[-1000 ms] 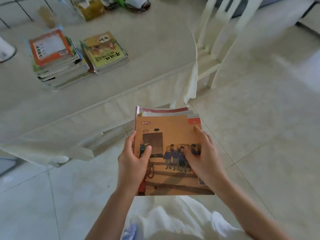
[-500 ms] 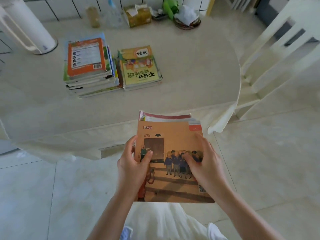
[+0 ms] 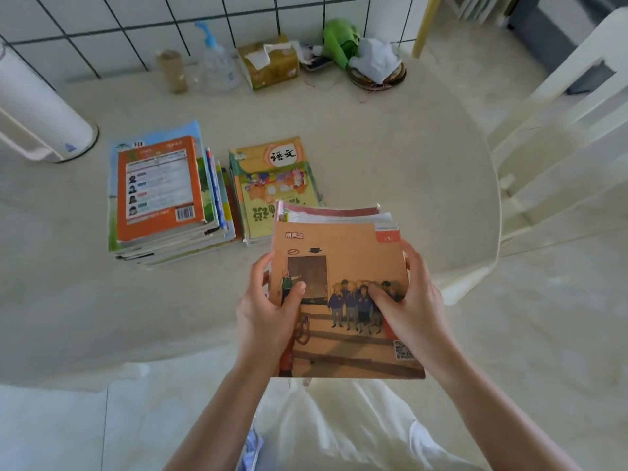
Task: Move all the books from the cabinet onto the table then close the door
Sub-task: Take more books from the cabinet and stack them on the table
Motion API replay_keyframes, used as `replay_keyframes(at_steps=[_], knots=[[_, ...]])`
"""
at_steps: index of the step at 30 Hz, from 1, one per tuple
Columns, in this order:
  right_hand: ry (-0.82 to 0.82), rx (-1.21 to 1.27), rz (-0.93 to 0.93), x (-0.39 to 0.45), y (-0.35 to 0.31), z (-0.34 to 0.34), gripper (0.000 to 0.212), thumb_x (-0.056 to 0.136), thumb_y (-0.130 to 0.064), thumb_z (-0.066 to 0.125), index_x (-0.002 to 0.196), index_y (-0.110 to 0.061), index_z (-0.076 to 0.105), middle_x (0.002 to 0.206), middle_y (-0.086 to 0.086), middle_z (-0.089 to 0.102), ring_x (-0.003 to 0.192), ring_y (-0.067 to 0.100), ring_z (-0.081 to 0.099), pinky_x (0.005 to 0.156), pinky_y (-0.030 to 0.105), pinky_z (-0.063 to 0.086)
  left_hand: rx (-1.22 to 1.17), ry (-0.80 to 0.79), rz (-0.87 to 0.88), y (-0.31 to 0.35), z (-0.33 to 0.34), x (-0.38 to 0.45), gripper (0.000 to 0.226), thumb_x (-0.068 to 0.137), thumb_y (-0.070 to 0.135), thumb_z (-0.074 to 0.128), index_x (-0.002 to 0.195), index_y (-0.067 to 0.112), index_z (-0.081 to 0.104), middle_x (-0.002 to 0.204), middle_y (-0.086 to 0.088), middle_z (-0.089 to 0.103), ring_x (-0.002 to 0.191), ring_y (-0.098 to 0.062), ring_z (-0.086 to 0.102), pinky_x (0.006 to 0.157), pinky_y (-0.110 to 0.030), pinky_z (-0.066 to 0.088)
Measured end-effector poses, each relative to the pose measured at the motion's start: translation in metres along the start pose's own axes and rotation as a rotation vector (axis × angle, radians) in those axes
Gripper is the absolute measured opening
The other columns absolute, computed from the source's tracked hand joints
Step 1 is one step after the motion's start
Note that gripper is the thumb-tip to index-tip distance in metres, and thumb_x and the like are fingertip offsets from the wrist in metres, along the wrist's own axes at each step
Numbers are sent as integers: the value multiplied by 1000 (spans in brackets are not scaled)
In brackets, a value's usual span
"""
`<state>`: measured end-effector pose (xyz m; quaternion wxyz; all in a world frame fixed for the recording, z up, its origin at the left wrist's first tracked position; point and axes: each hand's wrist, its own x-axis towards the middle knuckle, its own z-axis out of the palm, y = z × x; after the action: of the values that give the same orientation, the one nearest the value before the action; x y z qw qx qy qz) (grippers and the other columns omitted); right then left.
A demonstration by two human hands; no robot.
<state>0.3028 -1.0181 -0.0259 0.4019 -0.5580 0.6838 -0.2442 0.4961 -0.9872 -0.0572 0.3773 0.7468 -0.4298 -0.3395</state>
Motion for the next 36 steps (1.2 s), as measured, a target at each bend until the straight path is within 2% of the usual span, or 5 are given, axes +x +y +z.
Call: replay_keyframes(at_steps=[8, 12, 16, 21, 36], knots=[[-314, 438, 604, 115, -1, -49, 39, 87, -9, 65, 124, -9, 51, 101, 8, 70, 93, 25, 67, 91, 51, 52, -40, 6, -54, 26, 56, 59, 69, 85, 24, 72, 138, 40, 31, 101, 26, 53, 89, 13, 57, 69, -8, 46], [-336, 400, 527, 163, 7, -70, 28, 87, -5, 62, 112, -15, 55, 102, 5, 69, 95, 23, 65, 85, 44, 52, -120, -76, -142, 47, 90, 95, 89, 85, 12, 72, 150, 34, 15, 125, 14, 49, 116, -7, 47, 91, -28, 41], [-265, 279, 293, 201, 22, -87, 33, 86, -5, 65, 115, -18, 54, 104, 2, 66, 93, 19, 65, 75, 37, 53, -188, -103, -228, 66, 125, 120, 95, 80, -3, 74, 151, 24, 17, 106, 18, 56, 95, 18, 58, 75, -6, 46], [-209, 218, 68, 238, 34, -107, 42, 83, 6, 60, 111, -23, 50, 100, -5, 63, 92, 11, 62, 80, 32, 53, -148, -81, -215, 69, 157, 145, 53, 71, -1, 80, 102, 35, 55, 97, 13, 69, 93, -15, 69, 81, -37, 58], [-102, 32, -262, 251, 84, -108, 39, 76, 6, 71, 107, -13, 58, 90, -34, 62, 85, -17, 56, 76, 1, 39, 57, 40, -70, 47, 174, 149, 41, 69, 26, 86, 99, 10, 65, 93, 11, 70, 86, -3, 65, 73, -12, 47]])
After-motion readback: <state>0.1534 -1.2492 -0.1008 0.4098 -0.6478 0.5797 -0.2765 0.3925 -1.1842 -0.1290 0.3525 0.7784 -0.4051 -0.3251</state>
